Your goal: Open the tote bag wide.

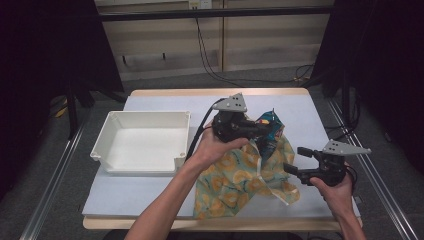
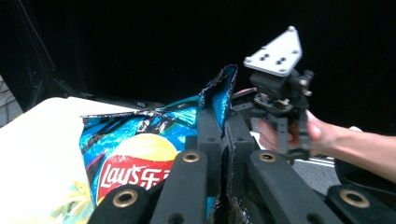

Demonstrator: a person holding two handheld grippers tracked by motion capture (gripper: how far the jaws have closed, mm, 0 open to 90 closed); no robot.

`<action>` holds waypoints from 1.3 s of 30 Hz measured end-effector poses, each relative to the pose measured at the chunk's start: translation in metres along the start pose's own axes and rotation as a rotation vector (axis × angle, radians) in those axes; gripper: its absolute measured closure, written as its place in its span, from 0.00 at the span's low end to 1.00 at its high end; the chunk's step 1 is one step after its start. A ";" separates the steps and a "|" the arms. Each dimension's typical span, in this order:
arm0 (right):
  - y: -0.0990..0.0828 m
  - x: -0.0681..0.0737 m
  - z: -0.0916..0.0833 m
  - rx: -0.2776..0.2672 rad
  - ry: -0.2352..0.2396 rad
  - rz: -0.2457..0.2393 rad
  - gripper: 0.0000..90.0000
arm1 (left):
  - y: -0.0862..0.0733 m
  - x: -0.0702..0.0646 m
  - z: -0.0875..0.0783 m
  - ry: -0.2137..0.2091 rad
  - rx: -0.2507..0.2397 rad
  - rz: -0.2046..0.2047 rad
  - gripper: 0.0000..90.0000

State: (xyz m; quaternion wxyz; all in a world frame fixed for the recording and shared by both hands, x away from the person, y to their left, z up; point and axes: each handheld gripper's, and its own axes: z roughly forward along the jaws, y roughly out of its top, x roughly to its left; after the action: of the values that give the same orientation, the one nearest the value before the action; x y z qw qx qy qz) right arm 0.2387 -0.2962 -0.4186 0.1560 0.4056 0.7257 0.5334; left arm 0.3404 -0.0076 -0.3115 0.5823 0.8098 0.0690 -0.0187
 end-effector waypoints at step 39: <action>-0.034 0.022 -0.022 -0.075 -0.046 0.026 0.01 | 0.059 0.016 -0.002 0.062 -0.059 0.028 0.97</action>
State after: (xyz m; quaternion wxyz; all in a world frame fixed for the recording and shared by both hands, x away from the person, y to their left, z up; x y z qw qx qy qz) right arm 0.1963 -0.2972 -0.4366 0.1808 0.4209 0.6960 0.5529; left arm 0.3636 -0.0224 -0.2574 0.6036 0.7935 0.0763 0.0165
